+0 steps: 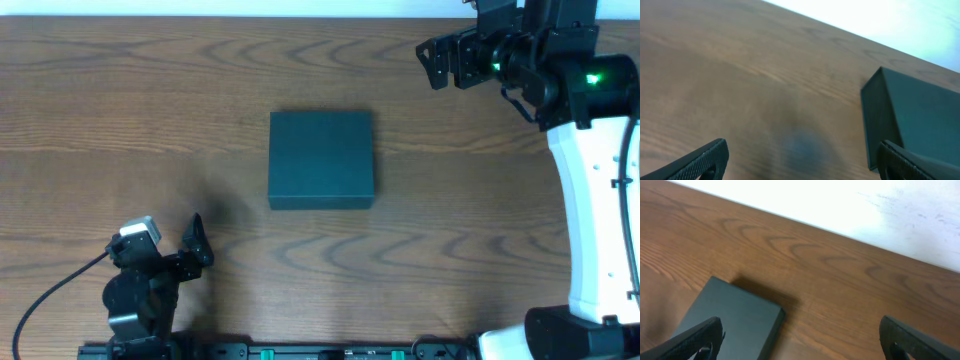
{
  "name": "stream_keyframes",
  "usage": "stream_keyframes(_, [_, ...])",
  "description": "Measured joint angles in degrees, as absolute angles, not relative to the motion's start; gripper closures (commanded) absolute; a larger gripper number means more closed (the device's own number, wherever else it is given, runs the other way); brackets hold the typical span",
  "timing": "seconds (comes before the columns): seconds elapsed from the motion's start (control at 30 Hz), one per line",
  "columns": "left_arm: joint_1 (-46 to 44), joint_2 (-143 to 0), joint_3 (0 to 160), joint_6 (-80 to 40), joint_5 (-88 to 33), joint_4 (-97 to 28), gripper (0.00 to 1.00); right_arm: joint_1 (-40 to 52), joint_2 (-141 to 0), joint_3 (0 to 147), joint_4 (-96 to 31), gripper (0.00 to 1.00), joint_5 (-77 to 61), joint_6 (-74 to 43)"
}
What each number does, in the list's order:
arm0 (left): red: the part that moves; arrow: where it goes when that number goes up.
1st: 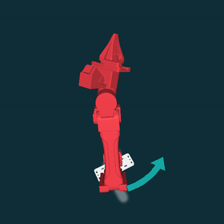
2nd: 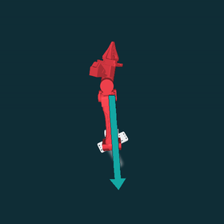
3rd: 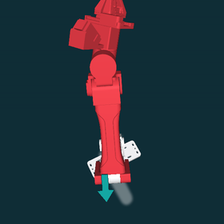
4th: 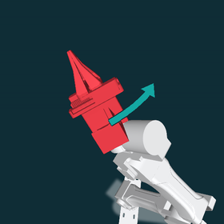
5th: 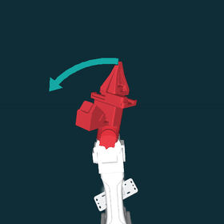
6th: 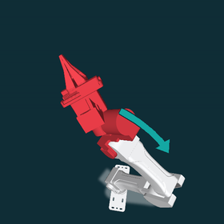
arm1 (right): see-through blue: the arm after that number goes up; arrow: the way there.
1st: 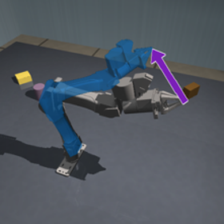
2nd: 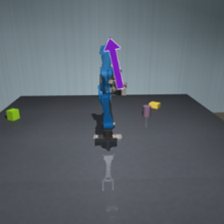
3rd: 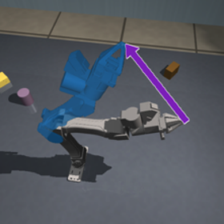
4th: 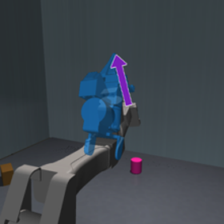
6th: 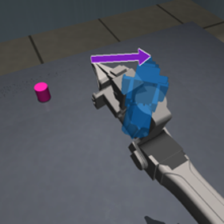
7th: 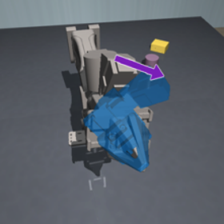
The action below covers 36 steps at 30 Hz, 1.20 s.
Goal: Pack container
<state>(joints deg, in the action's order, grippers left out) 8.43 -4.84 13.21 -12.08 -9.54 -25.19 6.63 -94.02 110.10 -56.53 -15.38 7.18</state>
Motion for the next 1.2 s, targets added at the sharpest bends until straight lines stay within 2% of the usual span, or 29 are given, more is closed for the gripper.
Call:
stream_keyframes(0.33, [5.5, -2.2, 8.4, -15.0, -2.7, -22.4, 0.05, 6.6, -94.0, 110.1, -56.5, 0.01, -15.4, 7.2])
stream_keyframes(1.2, [5.0, -0.7, 7.7, -13.4, -2.1, -21.6, 0.05, 6.6, -94.0, 110.1, -56.5, 0.01, -15.4, 7.2])
